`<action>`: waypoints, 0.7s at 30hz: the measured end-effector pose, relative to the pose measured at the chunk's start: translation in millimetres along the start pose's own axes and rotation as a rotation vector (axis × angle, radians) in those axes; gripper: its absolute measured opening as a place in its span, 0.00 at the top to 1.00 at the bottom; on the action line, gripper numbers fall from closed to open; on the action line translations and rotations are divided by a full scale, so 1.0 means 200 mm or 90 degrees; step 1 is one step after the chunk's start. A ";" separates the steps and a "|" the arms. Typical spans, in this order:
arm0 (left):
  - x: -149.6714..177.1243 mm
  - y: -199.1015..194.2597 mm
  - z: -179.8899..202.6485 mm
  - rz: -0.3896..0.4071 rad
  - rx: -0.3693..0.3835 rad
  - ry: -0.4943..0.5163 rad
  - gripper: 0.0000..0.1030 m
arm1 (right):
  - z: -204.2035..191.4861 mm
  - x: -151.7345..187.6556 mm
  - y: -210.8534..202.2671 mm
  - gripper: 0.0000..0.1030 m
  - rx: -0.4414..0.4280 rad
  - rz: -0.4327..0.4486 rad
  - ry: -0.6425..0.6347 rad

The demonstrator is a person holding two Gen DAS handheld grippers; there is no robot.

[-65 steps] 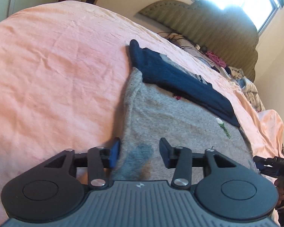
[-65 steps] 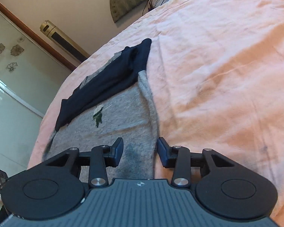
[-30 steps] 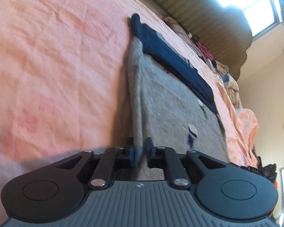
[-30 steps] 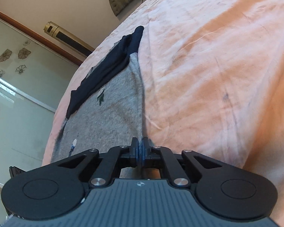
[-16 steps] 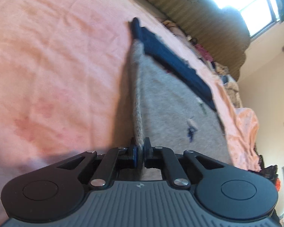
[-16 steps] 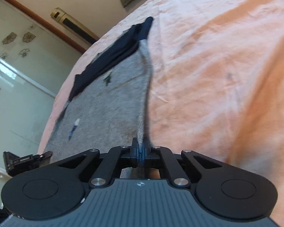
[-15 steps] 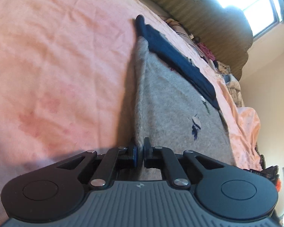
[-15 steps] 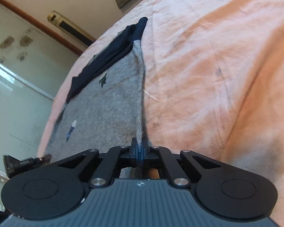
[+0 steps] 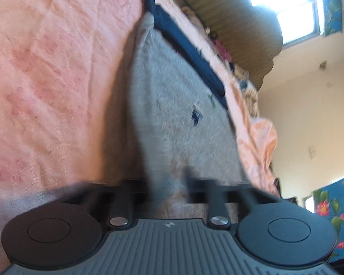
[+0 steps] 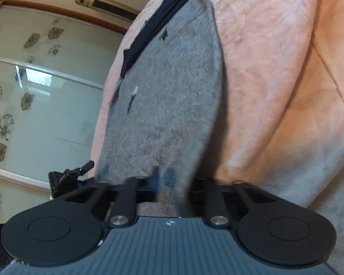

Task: Fold small clothes
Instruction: 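Fold the grasped side edge inward over the sweater body with both tools, release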

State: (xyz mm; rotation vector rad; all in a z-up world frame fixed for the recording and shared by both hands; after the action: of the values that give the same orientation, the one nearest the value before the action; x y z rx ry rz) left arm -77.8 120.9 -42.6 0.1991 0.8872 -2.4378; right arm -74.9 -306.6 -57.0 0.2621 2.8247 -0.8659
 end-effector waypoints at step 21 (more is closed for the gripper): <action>0.19 -0.10 0.05 -0.028 -0.020 0.063 0.95 | -0.03 0.10 -0.20 0.87 0.042 0.054 -0.034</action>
State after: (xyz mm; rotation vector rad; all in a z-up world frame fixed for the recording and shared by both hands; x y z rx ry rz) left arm -119.5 110.1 -35.1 0.2941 0.9815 -2.4714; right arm -102.9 -334.2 -34.9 0.3597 2.7188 -0.9342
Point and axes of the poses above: each gripper's, at about its wrist camera, not at the fingertips, and y roughly the way its jaws point, z to its right, x to its underside, the point moved 7 cm from there along y, roughly the way its jaws point, and after that the axes turned 1 degree about -z, right-handed, at the moved point
